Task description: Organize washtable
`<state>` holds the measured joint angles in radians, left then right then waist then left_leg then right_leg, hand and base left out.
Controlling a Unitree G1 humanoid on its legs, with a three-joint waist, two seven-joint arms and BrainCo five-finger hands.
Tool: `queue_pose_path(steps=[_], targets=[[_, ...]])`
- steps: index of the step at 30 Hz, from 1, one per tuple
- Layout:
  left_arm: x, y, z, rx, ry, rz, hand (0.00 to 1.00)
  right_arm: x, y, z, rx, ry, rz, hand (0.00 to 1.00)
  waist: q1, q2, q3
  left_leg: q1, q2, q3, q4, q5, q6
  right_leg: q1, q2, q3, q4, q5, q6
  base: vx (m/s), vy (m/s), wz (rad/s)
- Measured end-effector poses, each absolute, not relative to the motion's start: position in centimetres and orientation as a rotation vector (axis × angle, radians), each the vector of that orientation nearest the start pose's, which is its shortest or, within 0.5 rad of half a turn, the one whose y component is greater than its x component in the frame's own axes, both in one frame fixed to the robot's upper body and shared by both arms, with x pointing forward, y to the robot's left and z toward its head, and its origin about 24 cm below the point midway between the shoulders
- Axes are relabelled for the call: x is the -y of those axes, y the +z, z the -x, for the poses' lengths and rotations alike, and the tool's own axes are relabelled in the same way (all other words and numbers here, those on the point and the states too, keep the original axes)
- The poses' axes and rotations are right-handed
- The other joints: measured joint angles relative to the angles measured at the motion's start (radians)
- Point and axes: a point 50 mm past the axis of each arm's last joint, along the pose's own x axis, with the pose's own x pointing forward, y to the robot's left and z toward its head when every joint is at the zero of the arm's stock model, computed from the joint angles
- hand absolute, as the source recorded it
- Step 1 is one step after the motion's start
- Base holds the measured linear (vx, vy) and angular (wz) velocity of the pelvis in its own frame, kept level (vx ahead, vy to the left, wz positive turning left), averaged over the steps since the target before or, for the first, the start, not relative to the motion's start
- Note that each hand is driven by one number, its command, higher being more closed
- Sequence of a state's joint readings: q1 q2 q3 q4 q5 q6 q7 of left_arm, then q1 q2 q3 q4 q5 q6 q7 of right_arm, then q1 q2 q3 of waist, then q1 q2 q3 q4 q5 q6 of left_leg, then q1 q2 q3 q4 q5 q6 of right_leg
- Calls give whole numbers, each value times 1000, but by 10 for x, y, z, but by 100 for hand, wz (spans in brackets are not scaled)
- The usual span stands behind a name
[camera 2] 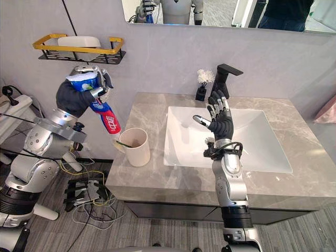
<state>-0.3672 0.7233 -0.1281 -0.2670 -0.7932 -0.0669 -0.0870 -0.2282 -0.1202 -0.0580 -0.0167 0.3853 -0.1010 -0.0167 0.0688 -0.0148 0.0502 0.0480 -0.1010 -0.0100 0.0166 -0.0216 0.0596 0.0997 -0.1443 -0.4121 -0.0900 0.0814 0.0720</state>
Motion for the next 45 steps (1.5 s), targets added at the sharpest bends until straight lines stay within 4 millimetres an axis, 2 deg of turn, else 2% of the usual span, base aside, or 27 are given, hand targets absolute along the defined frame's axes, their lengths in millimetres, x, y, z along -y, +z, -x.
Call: queue_pose_path(steps=[9,21,29,34,39,45], targets=[[-169,221,-279,525,-514,40,100,160,105,-293,272,42,-288,0,-1,0,0,0,-1,-3,1,0,0,-1,-1,-2,0,0,0,0,0,0],[-165,216,-284,504,-521,62,100,161,94,-295,217,34,-291,0,-1,0,0,-2,-3,-4,1,0,0,-4,-3,-3,0,3,5,0,0,0],[-161,210,-286,487,-519,102,100,161,94,-295,215,31,-296,0,-3,0,0,-10,-3,0,1,0,1,-14,-3,1,0,4,5,0,0,0],[-160,202,-291,461,-504,134,100,162,94,-295,215,30,-296,0,-3,-1,0,-10,-3,0,1,0,1,-15,-3,1,0,4,6,0,0,0],[-150,192,-290,418,-535,149,100,161,93,-295,210,30,-292,0,-4,-1,0,-11,-3,2,1,0,1,-17,-4,3,2,4,6,0,0,0],[-153,177,-287,363,-525,160,100,161,93,-295,207,31,-291,0,-6,-2,1,-22,-2,17,0,0,0,-34,-4,15,4,6,9,-2,4,-6]])
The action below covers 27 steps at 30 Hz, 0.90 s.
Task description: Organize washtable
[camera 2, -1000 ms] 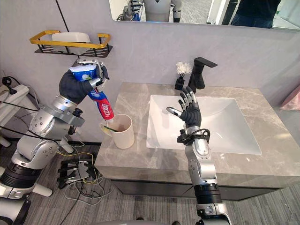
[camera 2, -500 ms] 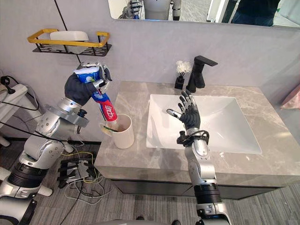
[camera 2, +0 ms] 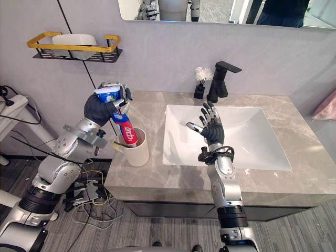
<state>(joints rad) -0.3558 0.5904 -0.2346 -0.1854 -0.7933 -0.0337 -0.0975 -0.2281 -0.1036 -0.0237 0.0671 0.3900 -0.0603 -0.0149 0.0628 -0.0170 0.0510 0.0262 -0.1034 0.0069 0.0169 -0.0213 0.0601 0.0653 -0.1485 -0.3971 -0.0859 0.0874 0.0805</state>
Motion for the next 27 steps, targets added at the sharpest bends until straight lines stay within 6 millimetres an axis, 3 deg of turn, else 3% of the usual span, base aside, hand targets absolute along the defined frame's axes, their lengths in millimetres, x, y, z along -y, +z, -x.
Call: queue_pose_path(steps=[1,2,10,16,27], targets=[[-154,173,-286,347,-532,160,100,161,93,-295,207,31,-291,0,-2,0,0,0,0,2,0,0,0,0,0,2,0,0,0,8,3,-3],[-154,172,-285,342,-532,160,0,161,93,-295,207,31,-290,0,-3,0,0,0,0,2,0,0,0,0,0,2,0,0,0,0,0,0],[-156,158,-280,288,-533,166,0,164,90,-294,200,21,-285,0,-3,-2,1,2,1,12,-1,-4,4,-2,0,12,-1,1,1,1,1,-3],[-150,174,-271,359,-581,162,0,165,77,-292,151,19,-288,0,3,-2,1,3,1,12,-1,-3,4,0,0,11,0,1,1,0,0,0],[-150,182,-272,389,-582,150,0,163,77,-292,150,22,-297,0,5,-3,1,5,0,9,0,-3,4,2,-1,10,0,0,1,0,0,0]])
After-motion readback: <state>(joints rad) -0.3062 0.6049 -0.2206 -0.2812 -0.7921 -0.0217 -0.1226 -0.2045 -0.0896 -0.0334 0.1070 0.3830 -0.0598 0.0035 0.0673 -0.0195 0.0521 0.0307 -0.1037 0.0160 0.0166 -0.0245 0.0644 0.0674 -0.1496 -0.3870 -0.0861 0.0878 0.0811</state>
